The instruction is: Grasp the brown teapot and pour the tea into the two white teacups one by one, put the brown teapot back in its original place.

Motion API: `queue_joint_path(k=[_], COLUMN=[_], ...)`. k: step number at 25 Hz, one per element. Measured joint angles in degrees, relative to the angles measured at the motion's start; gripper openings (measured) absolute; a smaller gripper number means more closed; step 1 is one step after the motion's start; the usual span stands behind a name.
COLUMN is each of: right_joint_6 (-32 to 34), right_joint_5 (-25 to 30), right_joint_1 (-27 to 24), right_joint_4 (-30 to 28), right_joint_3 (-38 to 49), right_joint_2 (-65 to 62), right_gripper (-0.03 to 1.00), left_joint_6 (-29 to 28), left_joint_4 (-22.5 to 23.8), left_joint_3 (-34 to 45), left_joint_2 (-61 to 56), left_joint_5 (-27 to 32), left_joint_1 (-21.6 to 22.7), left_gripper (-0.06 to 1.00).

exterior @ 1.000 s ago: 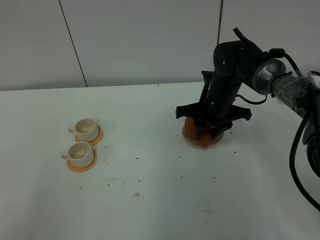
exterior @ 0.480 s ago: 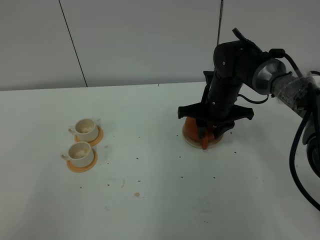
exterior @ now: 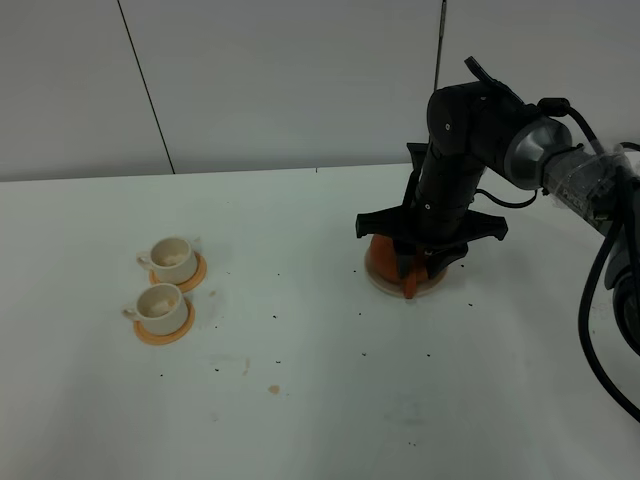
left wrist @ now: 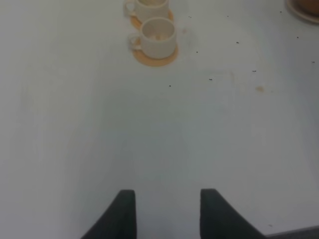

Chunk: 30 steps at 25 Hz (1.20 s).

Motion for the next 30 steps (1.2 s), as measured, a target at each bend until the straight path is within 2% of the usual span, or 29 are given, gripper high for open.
queue_joint_path(k=[19, 30], right_joint_6=[1.6, 5.8], right_joint_5=[0.2, 0.4], right_joint_1=[0.0, 0.0], right_joint_4=[0.0, 0.4], right_joint_3=[0.0, 0.0], right_joint_2=[0.0, 0.0], right_gripper=[0.34, 0.34], left_joint_6=[0.0, 0.0], left_joint_4=[0.0, 0.0], left_joint_3=[0.0, 0.0], left_joint_2=[0.0, 0.0], left_joint_5=[0.0, 0.0], left_joint_1=[0.0, 0.0], left_gripper=[0.37, 0.37])
